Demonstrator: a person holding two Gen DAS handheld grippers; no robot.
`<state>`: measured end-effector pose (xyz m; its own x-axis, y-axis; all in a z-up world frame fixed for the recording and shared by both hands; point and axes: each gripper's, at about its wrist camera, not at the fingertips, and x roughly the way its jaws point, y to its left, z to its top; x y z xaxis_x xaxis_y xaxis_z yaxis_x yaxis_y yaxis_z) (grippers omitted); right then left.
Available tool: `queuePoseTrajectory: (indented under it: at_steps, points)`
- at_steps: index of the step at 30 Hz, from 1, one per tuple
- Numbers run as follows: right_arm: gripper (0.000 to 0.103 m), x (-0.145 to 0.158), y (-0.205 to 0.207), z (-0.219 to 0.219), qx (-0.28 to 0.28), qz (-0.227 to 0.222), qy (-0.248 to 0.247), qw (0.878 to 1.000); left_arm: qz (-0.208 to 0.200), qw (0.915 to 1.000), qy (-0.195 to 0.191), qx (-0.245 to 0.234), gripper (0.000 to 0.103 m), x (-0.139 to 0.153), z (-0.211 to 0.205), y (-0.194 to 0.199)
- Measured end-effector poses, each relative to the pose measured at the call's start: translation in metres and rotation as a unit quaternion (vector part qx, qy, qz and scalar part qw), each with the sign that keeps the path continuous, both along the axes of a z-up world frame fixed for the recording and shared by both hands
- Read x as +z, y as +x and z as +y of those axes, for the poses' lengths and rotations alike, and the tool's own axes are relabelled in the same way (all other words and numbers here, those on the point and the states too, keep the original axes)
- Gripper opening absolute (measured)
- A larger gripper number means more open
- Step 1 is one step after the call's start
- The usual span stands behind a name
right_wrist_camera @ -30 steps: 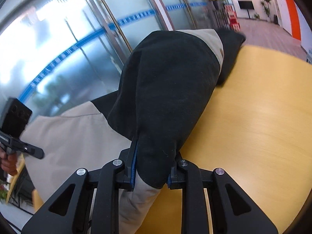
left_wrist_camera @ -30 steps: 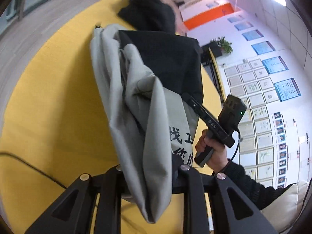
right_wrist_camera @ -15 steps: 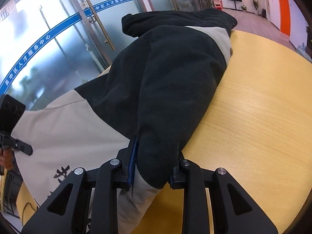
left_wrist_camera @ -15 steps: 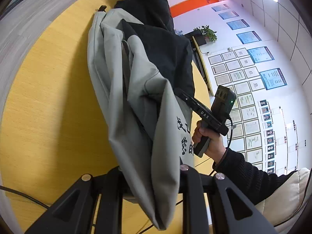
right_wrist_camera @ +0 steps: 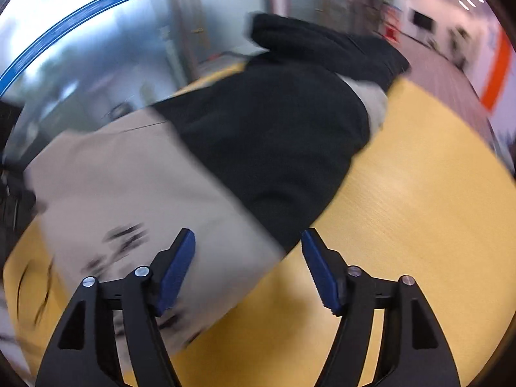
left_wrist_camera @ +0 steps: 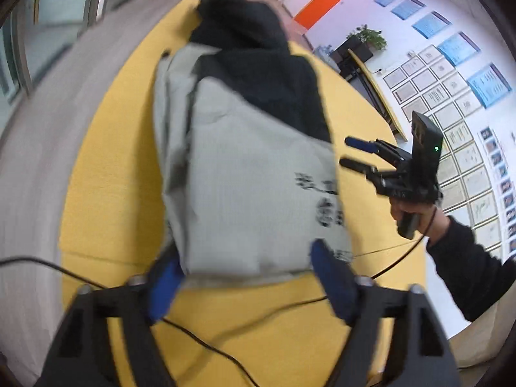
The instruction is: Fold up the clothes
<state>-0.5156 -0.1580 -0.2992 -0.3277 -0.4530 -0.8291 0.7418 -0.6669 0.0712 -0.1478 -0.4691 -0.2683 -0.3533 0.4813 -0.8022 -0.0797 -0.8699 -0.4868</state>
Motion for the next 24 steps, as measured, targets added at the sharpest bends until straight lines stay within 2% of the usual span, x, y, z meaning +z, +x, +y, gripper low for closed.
queuePoseTrajectory:
  at_steps: [1, 4, 7, 9, 11, 12, 16, 20, 24]
  points:
    - [0.07, 0.009, 0.012, -0.002, 0.022, -0.002, 0.002, 1.0, 0.009, 0.9999, 0.001, 0.005, 0.083, 0.01, 0.003, 0.011]
    - [0.07, 0.036, 0.037, 0.003, 0.056, -0.013, 0.002, 0.998, -0.001, 0.9999, 0.005, 0.015, 0.083, 0.019, -0.01, 0.027]
    - [0.07, 0.062, 0.052, 0.001, 0.076, -0.029, 0.0, 0.997, 0.009, 0.9988, -0.017, 0.044, 0.084, 0.049, -0.012, 0.034]
    - [0.07, 0.081, 0.064, -0.003, 0.09, -0.022, 0.003, 0.996, 0.012, 0.9967, -0.033, 0.073, 0.084, 0.065, -0.004, 0.034]
    - [0.077, 0.091, 0.068, -0.02, 0.094, -0.019, 0.0, 0.995, 0.001, 0.9954, -0.042, 0.086, 0.084, 0.072, -0.008, 0.042]
    - [0.077, 0.094, 0.074, -0.021, 0.093, -0.019, 0.0, 0.995, -0.004, 0.9946, -0.047, 0.092, 0.084, 0.075, -0.01, 0.045]
    - [0.076, 0.105, 0.096, -0.024, 0.089, -0.022, -0.002, 0.996, 0.024, 0.9971, -0.036, 0.063, 0.084, 0.108, 0.023, 0.06]
    - [0.076, 0.116, 0.118, -0.027, 0.084, -0.024, -0.004, 0.996, 0.041, 0.996, -0.06, 0.051, 0.084, 0.117, 0.062, 0.065]
    - [0.077, 0.108, 0.134, -0.024, 0.093, -0.009, 0.003, 0.996, 0.044, 0.9947, -0.053, 0.076, 0.084, 0.098, 0.057, 0.062]
